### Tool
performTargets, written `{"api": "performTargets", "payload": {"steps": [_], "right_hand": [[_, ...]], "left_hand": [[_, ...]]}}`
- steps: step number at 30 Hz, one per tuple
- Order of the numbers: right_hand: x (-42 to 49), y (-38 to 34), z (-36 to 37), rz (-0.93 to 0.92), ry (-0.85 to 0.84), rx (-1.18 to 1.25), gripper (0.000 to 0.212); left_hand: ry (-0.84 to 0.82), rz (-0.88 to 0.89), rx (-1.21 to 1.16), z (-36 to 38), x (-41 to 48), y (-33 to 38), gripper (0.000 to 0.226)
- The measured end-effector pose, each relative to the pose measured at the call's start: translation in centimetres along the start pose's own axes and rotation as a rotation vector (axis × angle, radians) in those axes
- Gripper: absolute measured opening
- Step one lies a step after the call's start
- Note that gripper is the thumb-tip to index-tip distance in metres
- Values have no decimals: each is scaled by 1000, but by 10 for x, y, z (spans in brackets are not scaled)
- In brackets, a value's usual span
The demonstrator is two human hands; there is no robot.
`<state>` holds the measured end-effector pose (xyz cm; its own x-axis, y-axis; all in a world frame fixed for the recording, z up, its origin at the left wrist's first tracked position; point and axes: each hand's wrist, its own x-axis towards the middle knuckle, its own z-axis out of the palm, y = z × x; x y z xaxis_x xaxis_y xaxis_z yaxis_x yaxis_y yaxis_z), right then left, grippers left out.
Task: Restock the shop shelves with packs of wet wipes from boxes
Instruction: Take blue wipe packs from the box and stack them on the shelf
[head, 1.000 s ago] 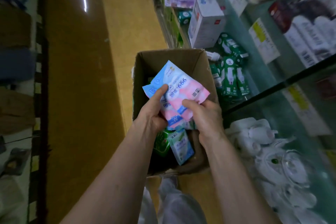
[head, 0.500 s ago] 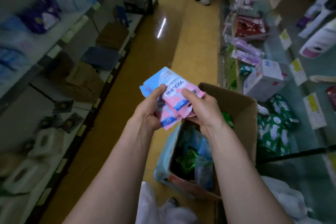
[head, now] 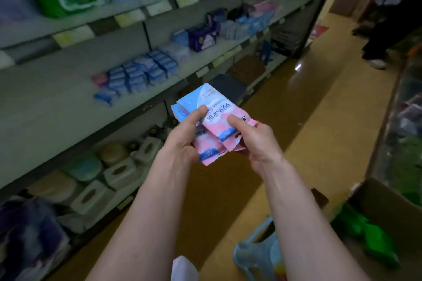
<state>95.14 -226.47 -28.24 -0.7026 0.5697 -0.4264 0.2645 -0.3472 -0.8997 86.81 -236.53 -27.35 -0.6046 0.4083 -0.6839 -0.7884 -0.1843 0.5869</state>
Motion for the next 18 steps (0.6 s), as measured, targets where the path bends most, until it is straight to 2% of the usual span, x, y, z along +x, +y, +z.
{"api": "performTargets", "payload": {"steps": [3,9,14,18], "right_hand": [[4,-14,65,-25,-65,-12,28],[12,-34,192,-107,-203,4,26],[15,-54,290,-157,-379,12,23],[22,-68,357,-201,-511,-39,21]], "left_hand": [[-20,45,-103,-40,-3,50,21],[-38,164,-268,-116,-11,145,26],[-14,285,-356,-176,-26,217,29],[3,389,-377,-213,-36,266,22]]}}
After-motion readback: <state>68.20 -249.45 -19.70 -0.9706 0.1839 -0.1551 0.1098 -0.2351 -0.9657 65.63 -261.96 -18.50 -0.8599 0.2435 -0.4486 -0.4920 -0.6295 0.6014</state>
